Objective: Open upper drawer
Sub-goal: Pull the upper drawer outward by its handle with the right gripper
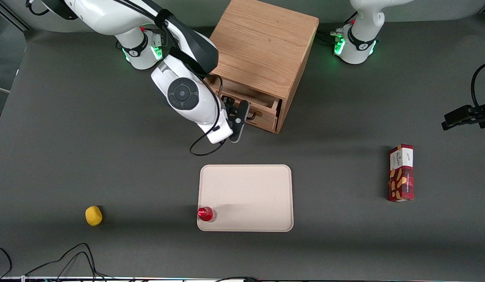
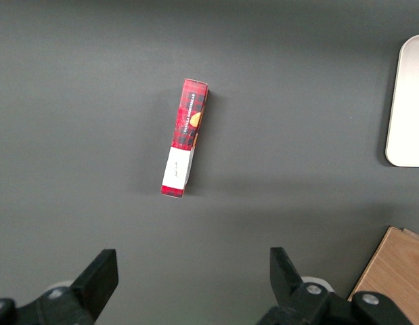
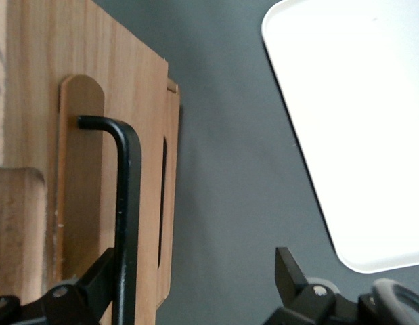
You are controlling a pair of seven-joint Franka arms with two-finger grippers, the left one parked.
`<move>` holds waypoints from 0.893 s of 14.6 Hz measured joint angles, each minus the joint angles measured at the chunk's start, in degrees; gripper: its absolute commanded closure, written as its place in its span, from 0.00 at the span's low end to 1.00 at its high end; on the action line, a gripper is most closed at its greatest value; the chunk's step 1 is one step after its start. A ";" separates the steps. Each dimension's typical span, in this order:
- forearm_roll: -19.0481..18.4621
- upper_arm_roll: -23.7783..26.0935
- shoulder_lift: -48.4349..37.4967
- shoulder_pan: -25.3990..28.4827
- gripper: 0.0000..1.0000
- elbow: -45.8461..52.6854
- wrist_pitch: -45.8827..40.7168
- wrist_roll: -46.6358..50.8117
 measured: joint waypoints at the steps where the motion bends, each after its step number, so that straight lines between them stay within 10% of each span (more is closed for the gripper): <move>1: -0.07 -0.02 0.00 -0.42 0.00 0.09 0.85 -0.03; 13: -0.38 -3.95 0.78 -1.62 0.00 0.14 8.38 -4.53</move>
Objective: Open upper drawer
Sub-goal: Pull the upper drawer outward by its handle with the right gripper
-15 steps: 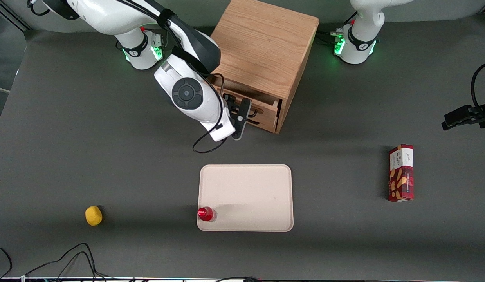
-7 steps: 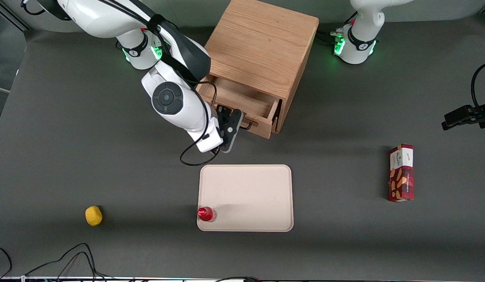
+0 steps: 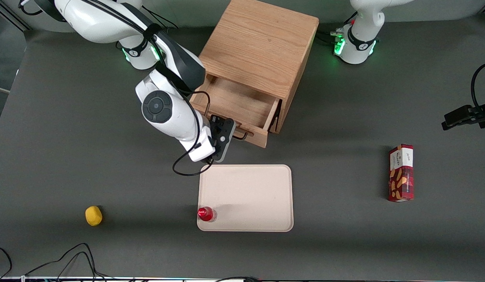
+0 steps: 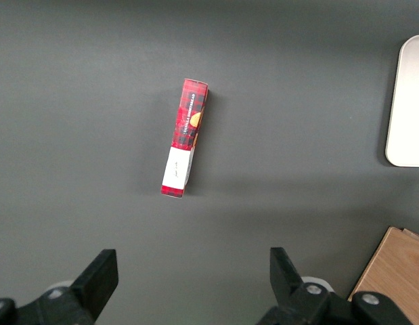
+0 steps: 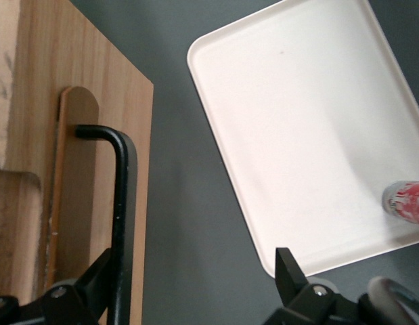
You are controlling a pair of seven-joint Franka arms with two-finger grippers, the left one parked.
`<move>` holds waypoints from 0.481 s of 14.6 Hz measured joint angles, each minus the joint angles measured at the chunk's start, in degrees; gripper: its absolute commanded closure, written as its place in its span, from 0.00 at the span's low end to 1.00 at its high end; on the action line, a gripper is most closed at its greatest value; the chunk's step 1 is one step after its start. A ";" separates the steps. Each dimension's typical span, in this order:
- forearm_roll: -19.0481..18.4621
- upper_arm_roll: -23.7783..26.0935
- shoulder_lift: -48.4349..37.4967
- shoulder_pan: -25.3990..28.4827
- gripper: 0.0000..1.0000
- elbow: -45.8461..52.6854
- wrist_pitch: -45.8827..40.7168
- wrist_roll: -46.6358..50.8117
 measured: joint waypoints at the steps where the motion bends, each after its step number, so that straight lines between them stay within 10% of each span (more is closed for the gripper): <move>1: 0.00 -0.42 0.13 -0.03 0.00 0.02 0.69 -0.19; 7: 0.00 -2.57 1.82 -0.49 0.00 1.91 2.25 -0.84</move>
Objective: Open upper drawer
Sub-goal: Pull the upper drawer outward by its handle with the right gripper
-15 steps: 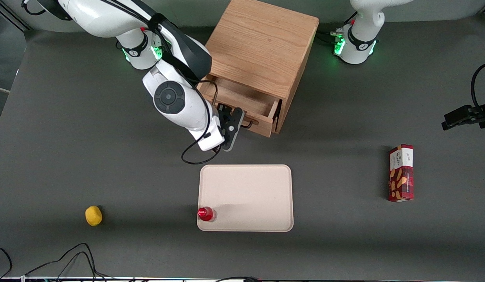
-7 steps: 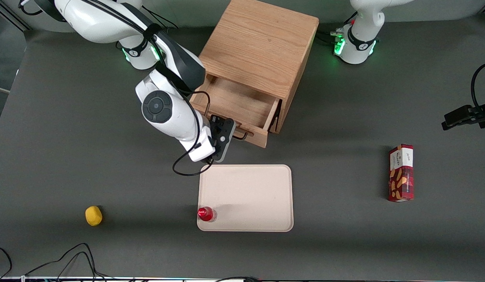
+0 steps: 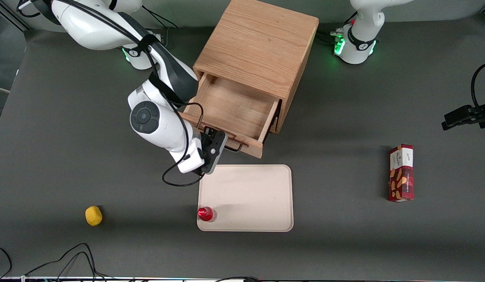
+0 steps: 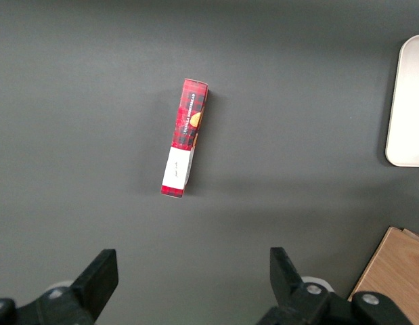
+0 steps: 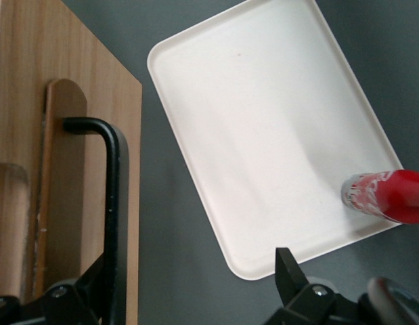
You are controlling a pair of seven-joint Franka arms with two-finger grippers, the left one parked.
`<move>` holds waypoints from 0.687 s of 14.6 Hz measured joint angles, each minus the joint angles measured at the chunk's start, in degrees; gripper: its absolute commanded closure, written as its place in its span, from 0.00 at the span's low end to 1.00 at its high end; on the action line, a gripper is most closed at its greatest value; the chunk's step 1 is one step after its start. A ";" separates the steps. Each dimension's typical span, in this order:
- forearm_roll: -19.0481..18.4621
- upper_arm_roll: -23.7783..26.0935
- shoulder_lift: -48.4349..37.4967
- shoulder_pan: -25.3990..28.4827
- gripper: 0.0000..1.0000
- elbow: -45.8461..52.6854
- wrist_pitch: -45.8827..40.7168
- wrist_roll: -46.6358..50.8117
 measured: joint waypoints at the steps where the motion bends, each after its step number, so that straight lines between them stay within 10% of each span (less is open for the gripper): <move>1: 0.00 -0.18 0.31 -0.08 0.00 0.30 0.39 -0.15; 10: 0.00 -2.04 1.59 -1.48 0.00 3.45 1.06 -0.25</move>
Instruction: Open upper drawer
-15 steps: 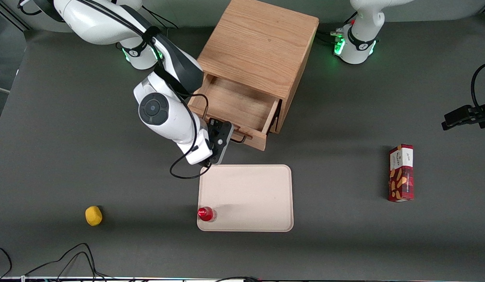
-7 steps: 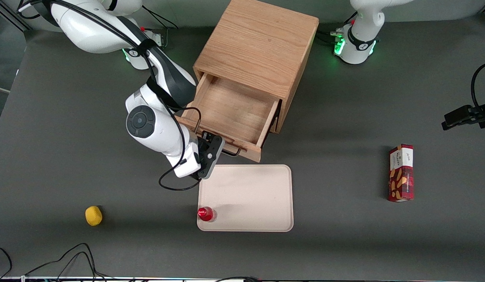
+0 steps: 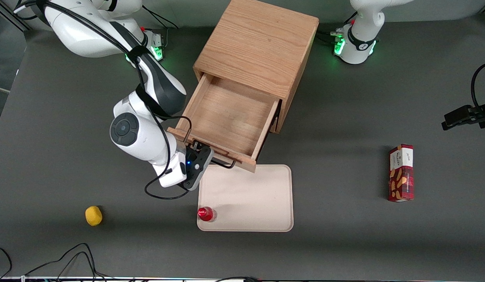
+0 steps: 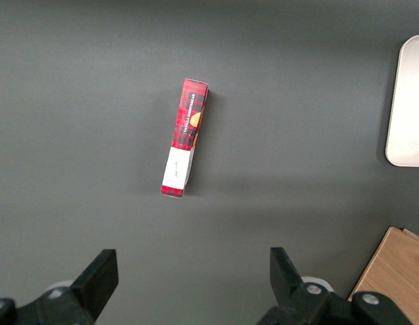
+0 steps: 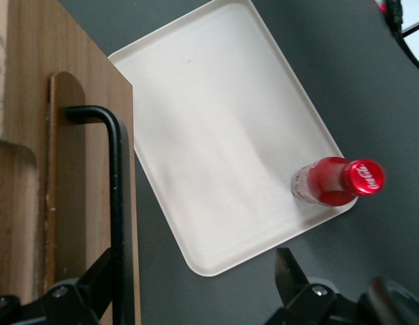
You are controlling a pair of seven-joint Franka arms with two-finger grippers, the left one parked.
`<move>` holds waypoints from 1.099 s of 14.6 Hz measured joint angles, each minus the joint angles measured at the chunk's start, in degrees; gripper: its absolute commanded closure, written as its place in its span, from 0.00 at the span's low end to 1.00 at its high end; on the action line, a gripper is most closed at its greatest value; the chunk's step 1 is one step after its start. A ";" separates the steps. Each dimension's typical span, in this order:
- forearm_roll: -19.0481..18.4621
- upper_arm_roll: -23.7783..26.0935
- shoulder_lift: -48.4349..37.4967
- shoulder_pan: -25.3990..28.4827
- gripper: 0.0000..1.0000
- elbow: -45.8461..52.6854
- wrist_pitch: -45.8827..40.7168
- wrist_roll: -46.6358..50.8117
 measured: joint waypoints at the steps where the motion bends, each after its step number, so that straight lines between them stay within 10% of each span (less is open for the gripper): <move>1: 0.00 -0.01 0.15 -0.08 0.00 0.38 0.02 0.00; 16: 4.31 -4.51 -8.55 -1.13 0.00 3.13 1.60 3.12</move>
